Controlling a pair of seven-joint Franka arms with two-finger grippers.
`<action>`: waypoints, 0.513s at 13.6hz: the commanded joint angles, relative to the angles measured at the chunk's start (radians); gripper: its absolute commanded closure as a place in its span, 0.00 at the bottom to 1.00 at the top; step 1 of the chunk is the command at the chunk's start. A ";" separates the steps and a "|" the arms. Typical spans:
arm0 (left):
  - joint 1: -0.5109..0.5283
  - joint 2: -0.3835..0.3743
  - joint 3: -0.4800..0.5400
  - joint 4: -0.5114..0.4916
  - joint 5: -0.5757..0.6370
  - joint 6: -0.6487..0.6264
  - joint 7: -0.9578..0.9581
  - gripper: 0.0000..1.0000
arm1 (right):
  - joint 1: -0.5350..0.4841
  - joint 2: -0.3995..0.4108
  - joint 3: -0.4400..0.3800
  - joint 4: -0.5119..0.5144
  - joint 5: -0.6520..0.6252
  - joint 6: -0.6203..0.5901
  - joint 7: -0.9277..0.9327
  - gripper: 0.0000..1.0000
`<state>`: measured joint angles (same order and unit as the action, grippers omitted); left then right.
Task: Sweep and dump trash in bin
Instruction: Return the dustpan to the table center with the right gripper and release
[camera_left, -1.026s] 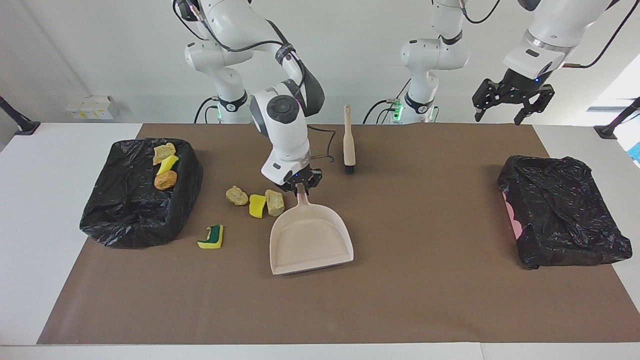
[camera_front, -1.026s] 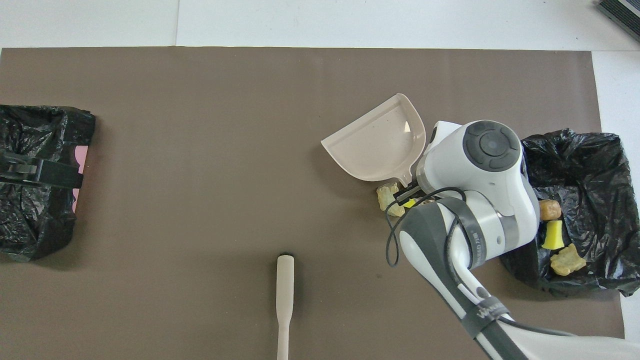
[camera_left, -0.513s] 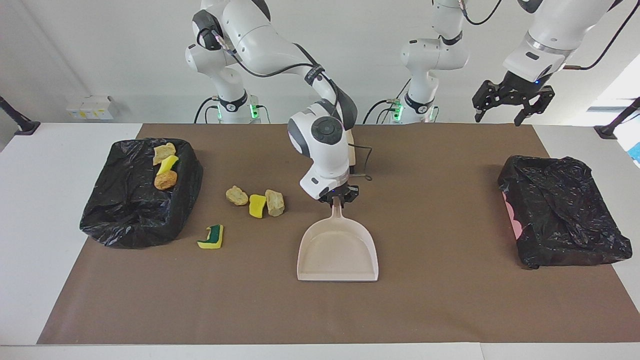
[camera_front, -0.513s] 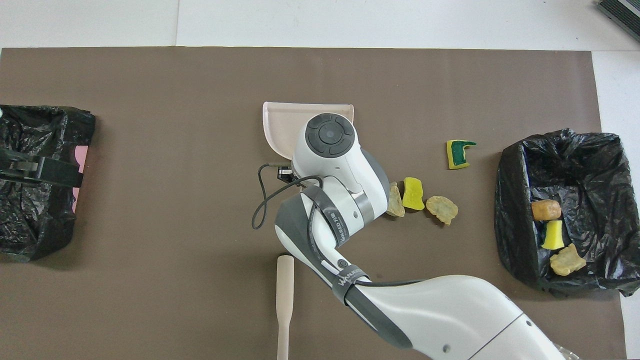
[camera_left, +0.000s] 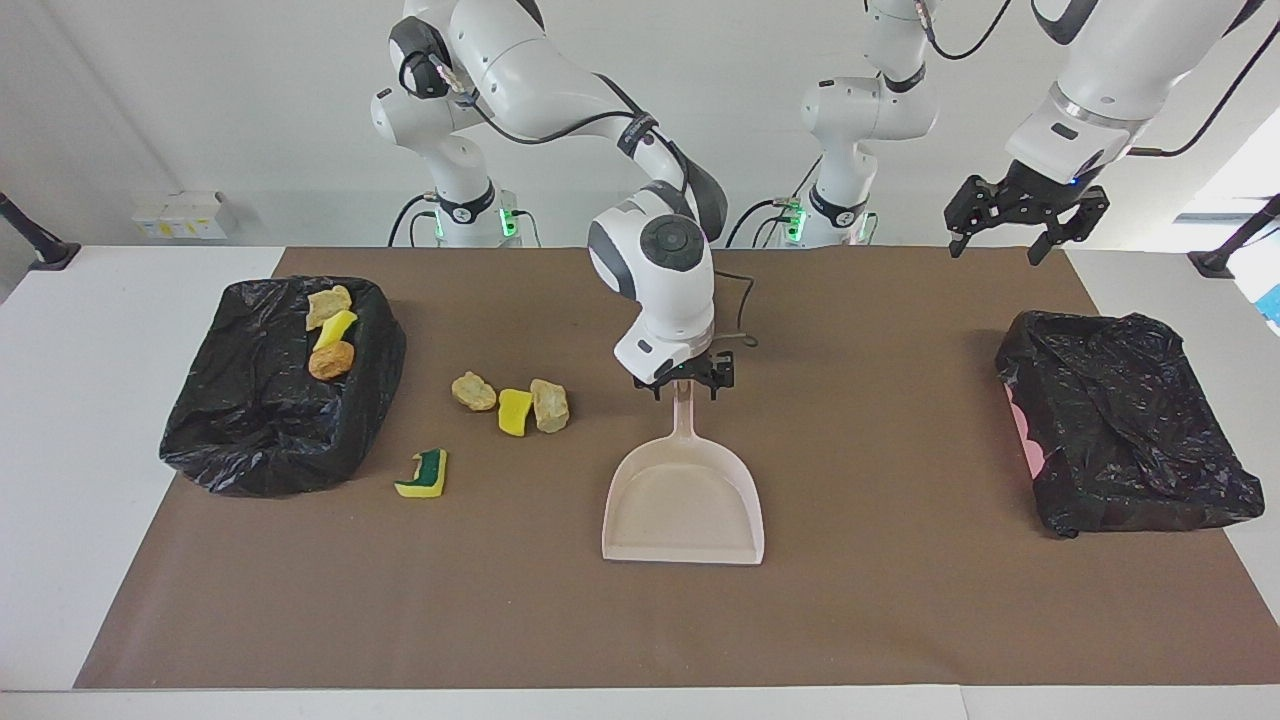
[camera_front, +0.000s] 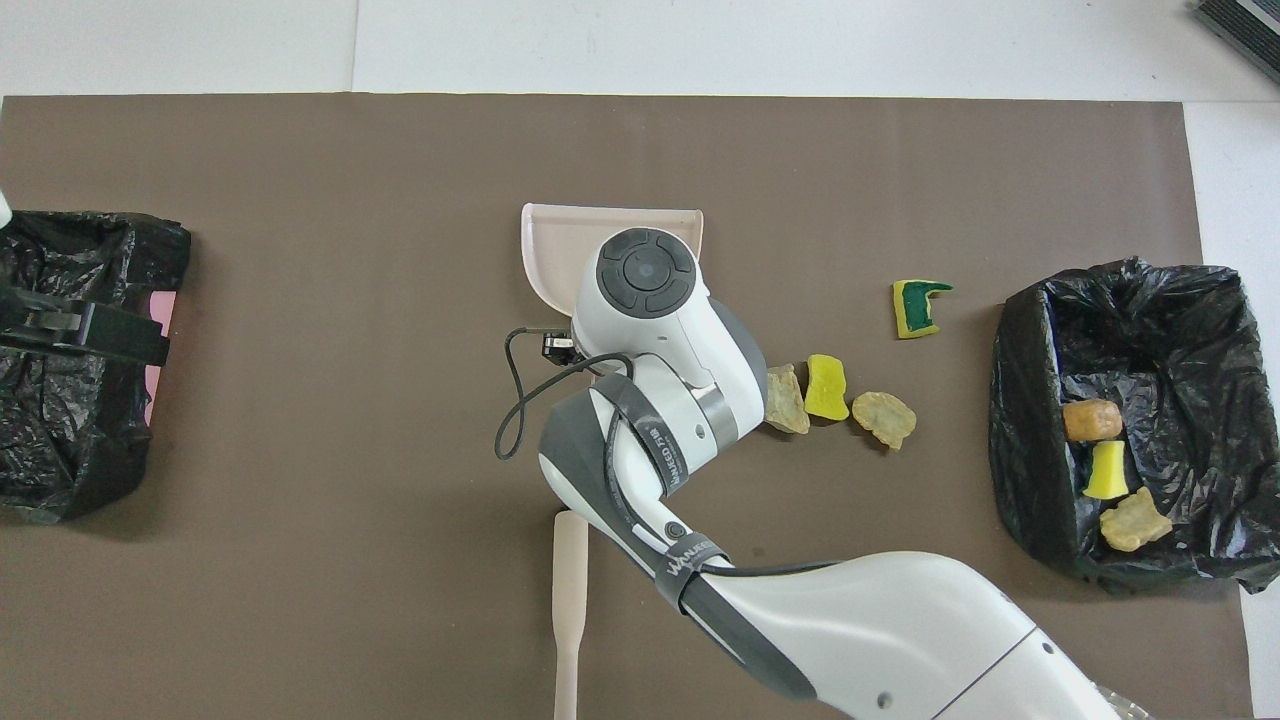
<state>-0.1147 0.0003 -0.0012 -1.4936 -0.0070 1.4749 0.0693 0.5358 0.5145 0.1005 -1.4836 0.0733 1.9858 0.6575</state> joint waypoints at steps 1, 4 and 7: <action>-0.022 0.015 0.013 0.033 0.018 0.001 0.006 0.00 | 0.033 -0.129 0.005 -0.165 0.031 -0.005 0.011 0.00; -0.030 0.004 0.012 0.030 0.015 -0.001 -0.008 0.00 | 0.111 -0.203 0.005 -0.266 0.031 0.005 0.074 0.00; -0.033 -0.005 0.006 0.004 0.005 0.053 -0.008 0.00 | 0.183 -0.270 0.005 -0.371 0.031 0.036 0.152 0.00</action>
<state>-0.1236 0.0011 -0.0046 -1.4826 -0.0072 1.4831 0.0685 0.6948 0.3241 0.1082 -1.7368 0.0809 1.9733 0.7722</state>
